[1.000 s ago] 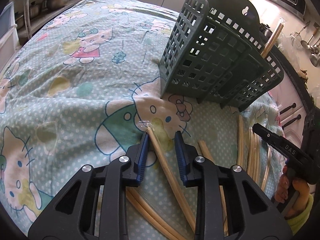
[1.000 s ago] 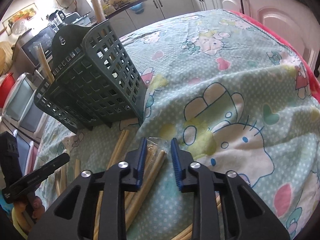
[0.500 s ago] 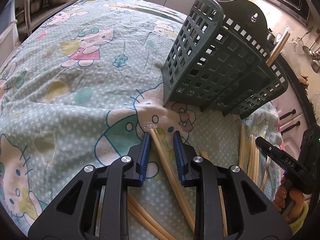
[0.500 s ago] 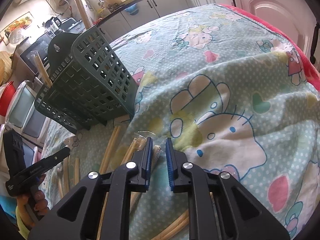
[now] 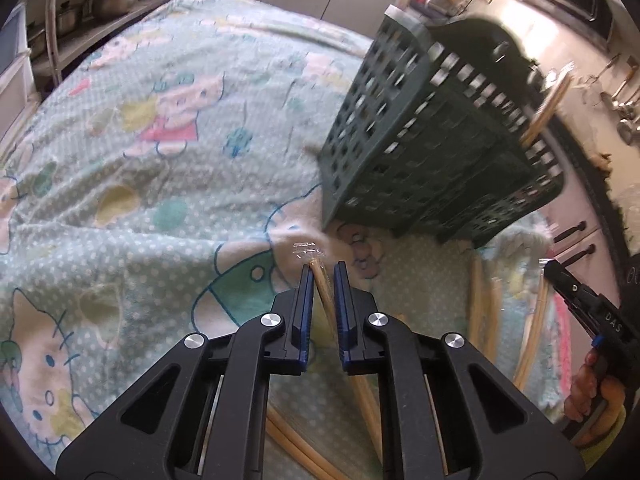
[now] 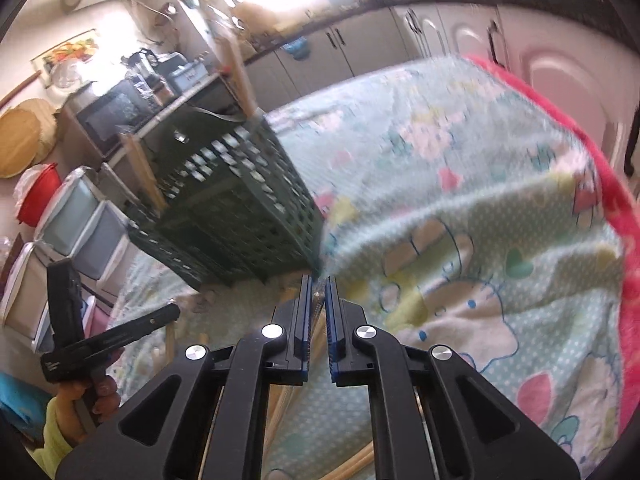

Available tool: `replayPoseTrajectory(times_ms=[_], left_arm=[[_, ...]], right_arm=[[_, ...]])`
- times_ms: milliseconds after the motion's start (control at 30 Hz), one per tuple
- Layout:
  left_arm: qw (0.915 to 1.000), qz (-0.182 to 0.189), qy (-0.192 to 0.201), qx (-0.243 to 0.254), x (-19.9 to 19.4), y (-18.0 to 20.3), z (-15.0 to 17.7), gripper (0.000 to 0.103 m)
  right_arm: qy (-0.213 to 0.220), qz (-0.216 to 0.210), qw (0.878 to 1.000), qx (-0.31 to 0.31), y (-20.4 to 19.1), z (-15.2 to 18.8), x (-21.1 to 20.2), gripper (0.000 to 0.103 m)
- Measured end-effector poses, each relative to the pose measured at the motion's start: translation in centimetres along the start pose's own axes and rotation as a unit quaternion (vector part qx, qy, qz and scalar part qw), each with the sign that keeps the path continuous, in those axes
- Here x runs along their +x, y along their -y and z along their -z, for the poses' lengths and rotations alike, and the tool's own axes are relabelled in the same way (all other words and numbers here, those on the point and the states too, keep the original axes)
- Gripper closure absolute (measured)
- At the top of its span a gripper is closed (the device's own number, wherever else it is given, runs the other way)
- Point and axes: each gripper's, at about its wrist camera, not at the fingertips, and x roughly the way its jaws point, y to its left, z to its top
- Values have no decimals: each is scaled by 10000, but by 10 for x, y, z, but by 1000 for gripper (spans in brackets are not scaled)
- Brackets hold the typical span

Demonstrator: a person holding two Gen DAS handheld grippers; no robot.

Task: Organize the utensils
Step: 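Lift both held chopsticks and carry them above the green basket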

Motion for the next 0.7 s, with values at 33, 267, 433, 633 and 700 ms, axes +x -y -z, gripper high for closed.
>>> replayPoseTrajectory(times_ms=[33, 267, 433, 633, 700], left_arm=[[10000, 29, 79, 28, -7, 2, -1, 97], [9963, 285, 735, 345, -62, 28, -13, 99], [9918, 379, 1086, 561, -86, 48, -21, 100], [9876, 520, 1296, 723, -102, 65, -29, 100], [9861, 578, 1361, 762, -107, 70, -32, 100]], right_arm=[[58, -31, 10000, -46, -3, -2, -5, 97], [617, -273, 9961, -566, -38, -19, -45, 97], [1022, -340, 9902, -893, -59, -25, -68, 97], [1271, -345, 9861, -1018, -70, -34, -81, 97], [1359, -337, 9845, -1055, -73, -36, -85, 97]])
